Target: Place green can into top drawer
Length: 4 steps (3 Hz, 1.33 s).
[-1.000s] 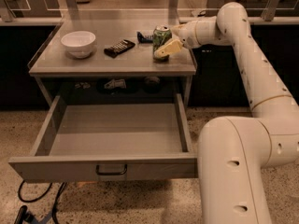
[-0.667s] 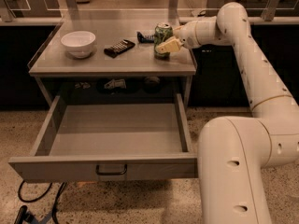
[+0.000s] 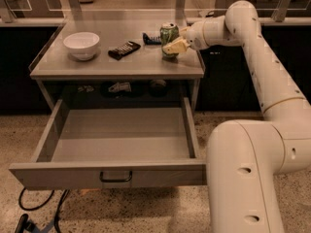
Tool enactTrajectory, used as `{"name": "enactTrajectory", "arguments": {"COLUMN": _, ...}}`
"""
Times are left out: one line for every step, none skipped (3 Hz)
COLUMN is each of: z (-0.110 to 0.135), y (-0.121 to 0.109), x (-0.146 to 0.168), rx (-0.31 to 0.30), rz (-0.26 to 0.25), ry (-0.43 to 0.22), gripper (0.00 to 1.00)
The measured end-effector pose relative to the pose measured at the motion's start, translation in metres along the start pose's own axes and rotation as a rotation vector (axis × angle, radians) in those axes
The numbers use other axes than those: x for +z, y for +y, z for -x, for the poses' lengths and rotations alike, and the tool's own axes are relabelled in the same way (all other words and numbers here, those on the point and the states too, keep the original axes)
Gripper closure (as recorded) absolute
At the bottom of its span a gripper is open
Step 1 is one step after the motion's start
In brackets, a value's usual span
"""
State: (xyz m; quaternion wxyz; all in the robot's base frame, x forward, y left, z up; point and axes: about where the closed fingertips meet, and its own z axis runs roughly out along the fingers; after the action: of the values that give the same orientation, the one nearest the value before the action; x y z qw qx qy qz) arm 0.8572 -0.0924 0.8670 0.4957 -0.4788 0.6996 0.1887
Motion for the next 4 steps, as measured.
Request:
{"name": "enactTrajectory", "arguments": {"z": 0.012, "y": 0.014, "x": -0.025, "rx": -0.048, "rz": 0.010, "ry": 0.039, "gripper": 1.00}}
{"name": "enactTrajectory", "arguments": {"z": 0.052, "y": 0.026, "x": -0.082, "rx": -0.106, "rz": -0.062, "ry": 0.019, "gripper": 1.00}}
{"name": "enactTrajectory", "arguments": {"z": 0.108, "y": 0.044, "x": -0.158, "rx": -0.165, "rz": -0.186, "ry": -0.071, "gripper": 1.00}}
{"name": "enactTrajectory", "arguments": {"z": 0.153, "y": 0.067, "x": -0.215, "rx": -0.201, "rz": -0.295, "ry": -0.128, "gripper": 1.00}}
